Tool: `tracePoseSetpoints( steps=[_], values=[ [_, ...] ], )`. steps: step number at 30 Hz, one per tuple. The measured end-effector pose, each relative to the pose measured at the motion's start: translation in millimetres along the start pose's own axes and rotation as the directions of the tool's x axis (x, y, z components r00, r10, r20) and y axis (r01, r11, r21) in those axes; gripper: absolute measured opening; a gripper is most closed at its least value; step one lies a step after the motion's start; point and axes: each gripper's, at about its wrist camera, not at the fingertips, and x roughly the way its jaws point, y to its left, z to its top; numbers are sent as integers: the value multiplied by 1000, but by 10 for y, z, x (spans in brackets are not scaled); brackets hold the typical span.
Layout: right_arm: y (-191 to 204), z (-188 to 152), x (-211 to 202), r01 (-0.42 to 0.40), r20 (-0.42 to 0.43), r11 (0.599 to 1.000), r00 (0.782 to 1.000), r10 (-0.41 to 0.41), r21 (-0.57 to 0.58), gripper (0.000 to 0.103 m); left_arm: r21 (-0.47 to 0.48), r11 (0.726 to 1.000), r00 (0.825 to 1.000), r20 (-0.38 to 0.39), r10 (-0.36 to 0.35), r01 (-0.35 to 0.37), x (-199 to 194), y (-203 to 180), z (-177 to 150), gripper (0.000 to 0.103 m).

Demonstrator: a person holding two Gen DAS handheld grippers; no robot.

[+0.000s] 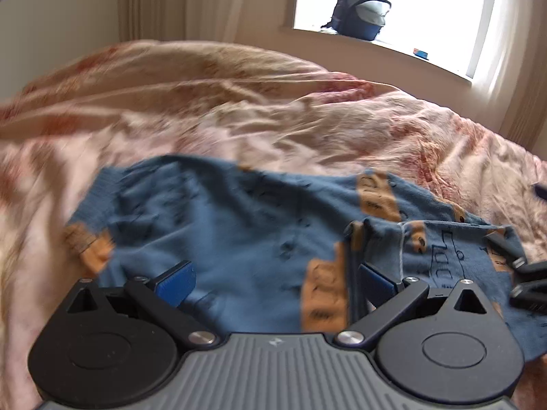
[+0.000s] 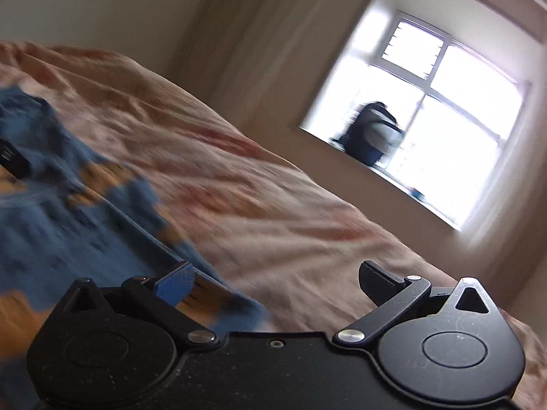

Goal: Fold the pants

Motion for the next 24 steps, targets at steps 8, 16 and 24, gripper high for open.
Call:
tracePoseSetpoints(
  steps=[8, 16, 24],
  values=[
    [615, 259, 286, -211, -118, 976, 972, 203, -57, 102, -162, 984, 997, -21, 68, -71, -459, 678, -208, 103],
    [857, 348, 5, -312, -159, 940, 944, 289, -140, 102, -259, 964, 998, -8, 57, -58, -468, 1016, -292, 103],
    [820, 1009, 167, -363, -265, 873, 921, 284, -325, 102, -315, 947, 997, 21, 74, -63, -383, 1133, -330, 103]
  ],
)
